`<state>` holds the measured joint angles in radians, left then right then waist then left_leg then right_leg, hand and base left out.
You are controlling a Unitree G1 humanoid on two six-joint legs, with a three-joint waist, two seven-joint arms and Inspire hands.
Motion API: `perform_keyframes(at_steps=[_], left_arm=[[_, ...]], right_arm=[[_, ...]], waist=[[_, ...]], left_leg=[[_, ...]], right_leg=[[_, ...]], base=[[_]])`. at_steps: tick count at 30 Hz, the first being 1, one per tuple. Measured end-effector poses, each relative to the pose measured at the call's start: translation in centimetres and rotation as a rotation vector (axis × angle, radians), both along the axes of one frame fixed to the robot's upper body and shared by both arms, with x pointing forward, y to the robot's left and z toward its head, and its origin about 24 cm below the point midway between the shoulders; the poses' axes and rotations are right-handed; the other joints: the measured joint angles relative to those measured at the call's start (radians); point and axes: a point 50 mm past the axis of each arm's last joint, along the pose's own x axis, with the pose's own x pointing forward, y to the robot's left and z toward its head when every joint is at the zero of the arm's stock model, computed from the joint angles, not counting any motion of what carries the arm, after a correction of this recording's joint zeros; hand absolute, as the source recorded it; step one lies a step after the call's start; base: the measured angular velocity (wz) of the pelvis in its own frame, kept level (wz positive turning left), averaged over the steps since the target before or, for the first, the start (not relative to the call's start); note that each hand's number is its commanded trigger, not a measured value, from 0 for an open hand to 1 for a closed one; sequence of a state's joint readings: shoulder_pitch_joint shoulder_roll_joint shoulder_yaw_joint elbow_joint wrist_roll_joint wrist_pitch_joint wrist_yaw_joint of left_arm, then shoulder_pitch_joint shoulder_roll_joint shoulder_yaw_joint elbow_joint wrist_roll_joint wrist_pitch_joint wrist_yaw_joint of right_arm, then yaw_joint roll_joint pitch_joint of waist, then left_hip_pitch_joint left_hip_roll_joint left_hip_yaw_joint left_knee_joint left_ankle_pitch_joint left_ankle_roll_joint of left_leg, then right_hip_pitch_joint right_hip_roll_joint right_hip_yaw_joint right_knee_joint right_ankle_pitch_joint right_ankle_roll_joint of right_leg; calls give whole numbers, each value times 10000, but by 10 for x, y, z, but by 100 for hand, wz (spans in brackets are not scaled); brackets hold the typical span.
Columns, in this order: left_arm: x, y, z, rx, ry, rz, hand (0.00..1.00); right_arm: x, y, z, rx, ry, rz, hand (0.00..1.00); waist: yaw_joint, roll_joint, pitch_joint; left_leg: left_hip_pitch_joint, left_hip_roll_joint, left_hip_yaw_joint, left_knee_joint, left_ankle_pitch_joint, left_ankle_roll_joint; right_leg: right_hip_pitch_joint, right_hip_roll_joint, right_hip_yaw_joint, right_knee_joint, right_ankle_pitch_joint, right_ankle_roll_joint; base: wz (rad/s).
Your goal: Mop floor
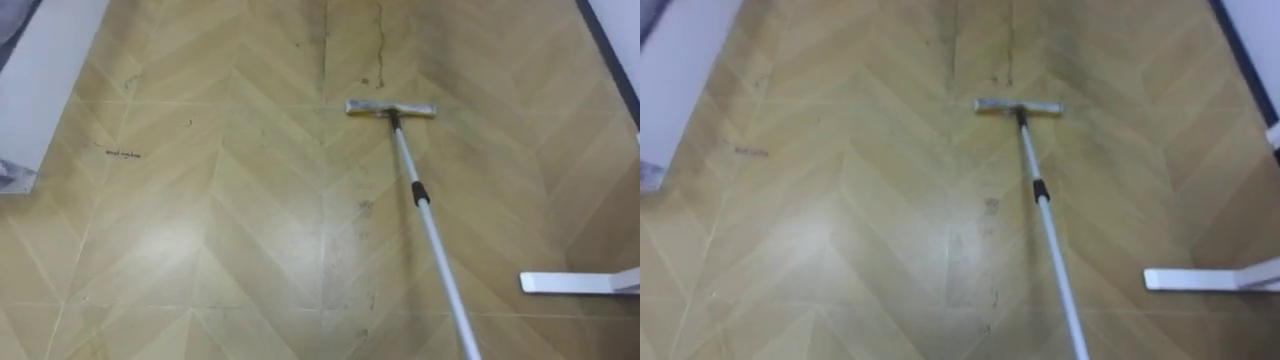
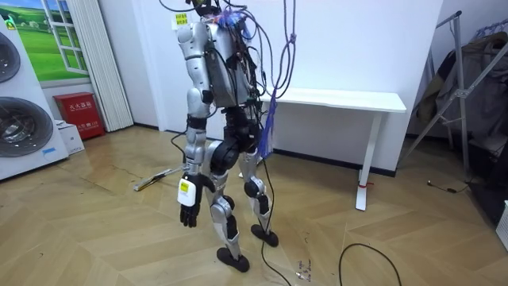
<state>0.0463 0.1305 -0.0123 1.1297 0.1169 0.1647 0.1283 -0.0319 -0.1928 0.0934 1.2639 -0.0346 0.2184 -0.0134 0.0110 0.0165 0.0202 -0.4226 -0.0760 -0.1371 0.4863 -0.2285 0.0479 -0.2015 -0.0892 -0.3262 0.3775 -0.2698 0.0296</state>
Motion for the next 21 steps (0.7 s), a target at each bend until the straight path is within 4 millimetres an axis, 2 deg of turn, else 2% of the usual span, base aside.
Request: perform_keyframes(at_steps=[4,5,6,7,8,9,10,11,12,13,14,15,16,17,18,19,20,21], left_arm=[[-1,-1,-1,158,89,-1,0],[0,-1,0,231,98,-7,0],[0,-1,0,293,115,-22,0],[0,2,0,437,158,30,0],[-2,0,-1,520,287,58,0],[-2,-1,-1,523,335,-13,0],[-4,0,-1,529,429,62,0],[-13,2,-2,564,717,204,0],[-20,2,-3,562,877,303,0],[-30,1,-5,494,1040,605,0],[-35,-1,-6,368,1096,863,0],[-36,-2,-6,252,1025,1055,0],[-37,-3,-6,114,920,1199,0],[-34,-4,-6,23,683,1329,0],[-33,-4,-6,-1,597,1289,0],[-32,-5,-6,-61,522,1200,0],[-30,-6,-6,-196,397,1106,0],[-30,-6,-6,-232,381,1069,0]], right_arm=[[-11,-6,-1,-309,248,-571,100],[-14,-9,0,-451,324,-695,100],[-15,-10,0,-534,348,-777,100],[-18,-10,0,-641,386,-894,100],[-22,-13,0,-825,427,-1010,100],[-25,-15,1,-925,498,-1101,100],[-27,-16,1,-988,569,-1174,100],[-25,-14,0,-916,583,-1211,100],[-26,-14,0,-845,659,-1239,100],[-22,-13,0,-685,690,-1181,100],[-10,-14,2,-572,522,-1151,100],[-1,-15,4,-530,362,-1151,100],[22,-15,9,-385,-133,-1102,100],[50,-12,15,-193,-799,-947,100],[64,-11,19,-94,-1150,-845,100],[83,-10,26,83,-1689,-906,100],[98,-12,33,173,-2180,-953,100],[104,-13,36,186,-2355,-913,100]], waist=[[255,-27,10],[361,-11,19],[455,2,26],[533,-107,-10],[465,-38,-55],[479,1,-81],[591,1,-68],[727,-15,-59],[792,-73,-41],[864,-196,-128],[1011,-352,-60],[1105,-350,-34],[1268,-431,28],[1426,-667,185],[1495,-758,233],[1516,-894,314],[1611,-903,321],[1657,-874,313]], left_leg=[[-982,-69,-120,675,-58,-60],[-1319,-114,-174,942,-90,-113],[-1516,-130,-254,1105,-117,-159],[-1879,-302,-629,1328,-138,-293],[-2350,-412,-644,1729,-139,-423],[-2624,-398,-449,2073,-173,-483],[-3306,-203,226,3330,-181,-569],[-3966,145,771,5480,-18,-707],[-4210,262,941,6520,251,-714],[-4779,461,1217,8250,1392,-709],[-5490,511,1356,9366,2961,-866],[-5927,554,1364,10196,3307,-907],[-6813,660,1431,12059,3020,-836],[-7413,724,1664,13257,2473,-774],[-7645,783,1752,13490,2219,-695],[-7923,875,1865,13411,1822,-682],[-7857,1036,1878,12533,1560,-711],[-7682,1054,1893,11732,1455,-691]], right_leg=[[-1471,-221,351,1543,-516,-239],[-1976,-245,547,2138,-697,-372],[-2349,-222,719,2471,-825,-526],[-3110,72,1227,2593,-921,-791],[-3669,159,1376,2912,-933,-835],[-3862,66,1241,3195,-1047,-955],[-4203,22,1128,3814,-1422,-1230],[-4332,89,1118,4520,-1793,-1404],[-4335,161,1148,4830,-1979,-1486],[-4354,236,1232,5433,-2313,-1624],[-4454,240,1357,5908,-2489,-1736],[-4501,269,1397,6089,-2553,-1790],[-4640,307,1576,6399,-2630,-1852],[-4716,301,1913,6540,-2627,-1848],[-4735,284,2021,6539,-2599,-1804],[-4738,211,2181,6538,-2558,-1729],[-4740,184,2250,6527,-2518,-1583],[-4748,186,2246,6531,-2545,-1536]], base=[[6],[9],[-3],[17],[28],[32],[0],[-15],[-22],[-27],[-25],[-33],[-42],[-44],[-33],[-17],[-7],[10]])
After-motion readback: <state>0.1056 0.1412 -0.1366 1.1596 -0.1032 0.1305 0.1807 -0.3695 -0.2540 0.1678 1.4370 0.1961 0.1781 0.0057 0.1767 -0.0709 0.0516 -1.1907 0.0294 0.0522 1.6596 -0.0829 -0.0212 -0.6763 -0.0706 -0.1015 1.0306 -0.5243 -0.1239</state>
